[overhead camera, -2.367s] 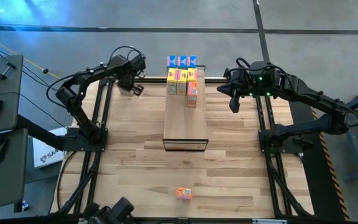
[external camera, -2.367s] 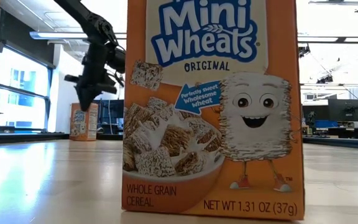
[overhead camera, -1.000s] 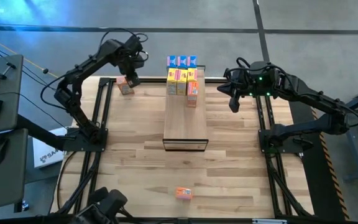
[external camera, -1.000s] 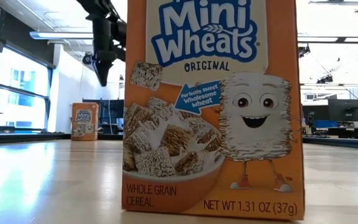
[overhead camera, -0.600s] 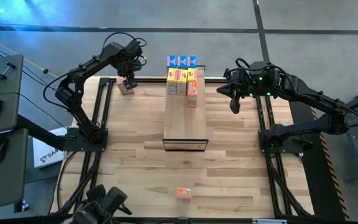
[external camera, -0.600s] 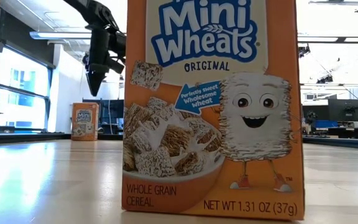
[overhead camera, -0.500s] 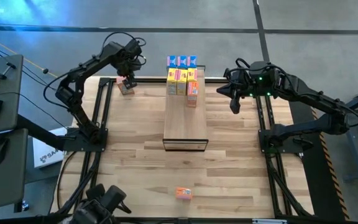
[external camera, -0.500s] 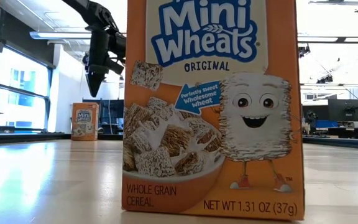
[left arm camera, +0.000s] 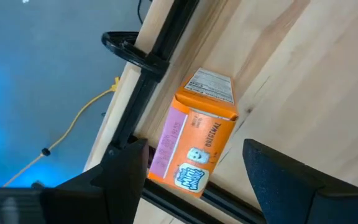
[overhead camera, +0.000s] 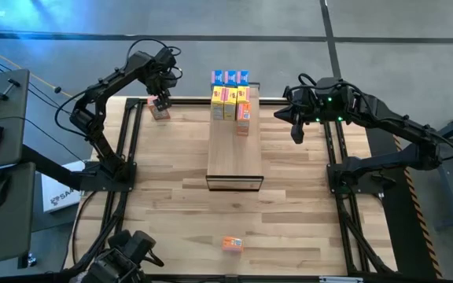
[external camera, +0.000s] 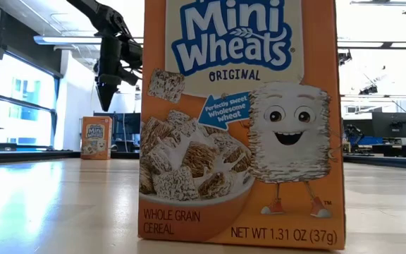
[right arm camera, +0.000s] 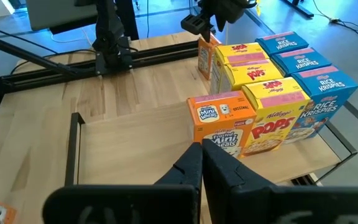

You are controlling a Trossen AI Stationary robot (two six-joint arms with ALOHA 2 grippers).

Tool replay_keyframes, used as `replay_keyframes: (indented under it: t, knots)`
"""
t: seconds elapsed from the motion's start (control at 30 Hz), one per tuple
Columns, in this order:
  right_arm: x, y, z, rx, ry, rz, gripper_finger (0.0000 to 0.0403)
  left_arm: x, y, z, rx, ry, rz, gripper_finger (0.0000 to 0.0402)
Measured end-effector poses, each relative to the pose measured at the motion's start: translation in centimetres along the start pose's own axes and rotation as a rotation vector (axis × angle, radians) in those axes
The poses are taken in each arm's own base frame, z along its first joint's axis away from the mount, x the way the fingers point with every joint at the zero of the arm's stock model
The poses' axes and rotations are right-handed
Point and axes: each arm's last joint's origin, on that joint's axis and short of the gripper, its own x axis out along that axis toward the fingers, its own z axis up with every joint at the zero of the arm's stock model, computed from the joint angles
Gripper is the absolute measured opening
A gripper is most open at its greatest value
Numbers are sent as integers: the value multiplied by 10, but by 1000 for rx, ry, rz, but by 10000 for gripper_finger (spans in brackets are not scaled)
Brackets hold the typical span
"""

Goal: Stack cereal on shelf
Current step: Put the top orange cereal box on the shelf aligned with the orange cereal box

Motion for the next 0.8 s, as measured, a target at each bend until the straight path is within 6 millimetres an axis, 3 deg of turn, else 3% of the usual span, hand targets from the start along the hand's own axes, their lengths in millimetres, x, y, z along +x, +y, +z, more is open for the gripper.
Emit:
replay_keyframes:
  t: [0.4, 0.7, 0.8]
  knots:
    - [0, 0, 0, 0, 0, 0, 0, -1, -1, 6, -76, -43, 10, 255]
    - [3, 0, 0, 1, 8, -7, 0, -1, -3, 8, 34, -66, -2, 263]
    - [5, -1, 0, 1, 11, -7, 0, -1, -1, 11, -37, -99, 15, 259]
